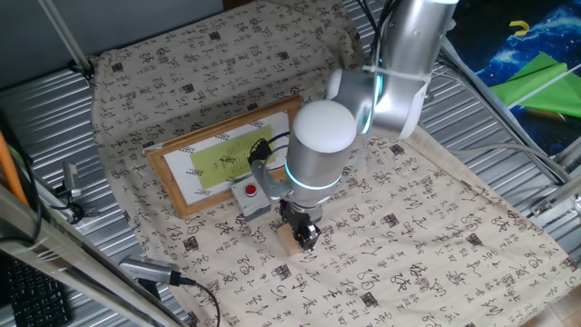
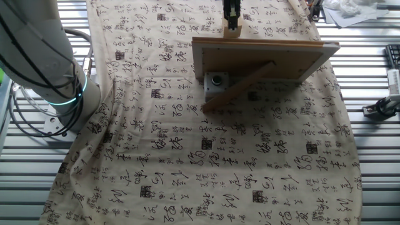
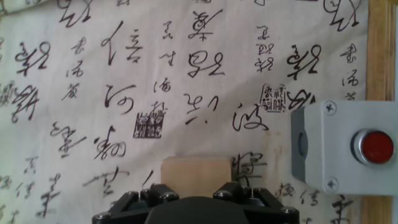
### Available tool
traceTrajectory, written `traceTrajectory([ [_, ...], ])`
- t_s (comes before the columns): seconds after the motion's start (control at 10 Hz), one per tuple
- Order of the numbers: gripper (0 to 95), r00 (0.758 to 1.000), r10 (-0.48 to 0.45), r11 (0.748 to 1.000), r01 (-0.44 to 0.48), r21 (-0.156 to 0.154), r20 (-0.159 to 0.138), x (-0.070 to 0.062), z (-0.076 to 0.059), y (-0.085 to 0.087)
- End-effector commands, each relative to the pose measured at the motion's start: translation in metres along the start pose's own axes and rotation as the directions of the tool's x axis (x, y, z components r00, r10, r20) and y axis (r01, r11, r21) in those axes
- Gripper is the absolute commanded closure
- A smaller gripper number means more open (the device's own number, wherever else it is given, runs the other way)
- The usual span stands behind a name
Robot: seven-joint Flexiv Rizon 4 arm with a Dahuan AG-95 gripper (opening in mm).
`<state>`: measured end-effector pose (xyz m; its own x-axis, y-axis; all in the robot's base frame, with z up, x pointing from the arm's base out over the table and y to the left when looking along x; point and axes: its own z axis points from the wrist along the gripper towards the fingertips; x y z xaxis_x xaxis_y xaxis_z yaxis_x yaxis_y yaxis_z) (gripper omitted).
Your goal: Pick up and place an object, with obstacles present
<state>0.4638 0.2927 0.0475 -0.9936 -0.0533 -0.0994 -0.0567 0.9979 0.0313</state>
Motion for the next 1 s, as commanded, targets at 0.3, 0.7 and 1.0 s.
traceTrajectory([
  [0.3, 95.0, 1.000, 0.008, 1.000, -0.008, 0.006, 0.005, 0.000, 0.006, -0.002],
  [0.7, 95.0, 1.000, 0.010, 1.000, -0.010, 0.012, 0.002, 0.000, 0.008, -0.003],
  [1.0, 95.0, 1.000, -0.006, 1.000, 0.006, 0.020, -0.011, -0.001, 0.006, -0.003],
])
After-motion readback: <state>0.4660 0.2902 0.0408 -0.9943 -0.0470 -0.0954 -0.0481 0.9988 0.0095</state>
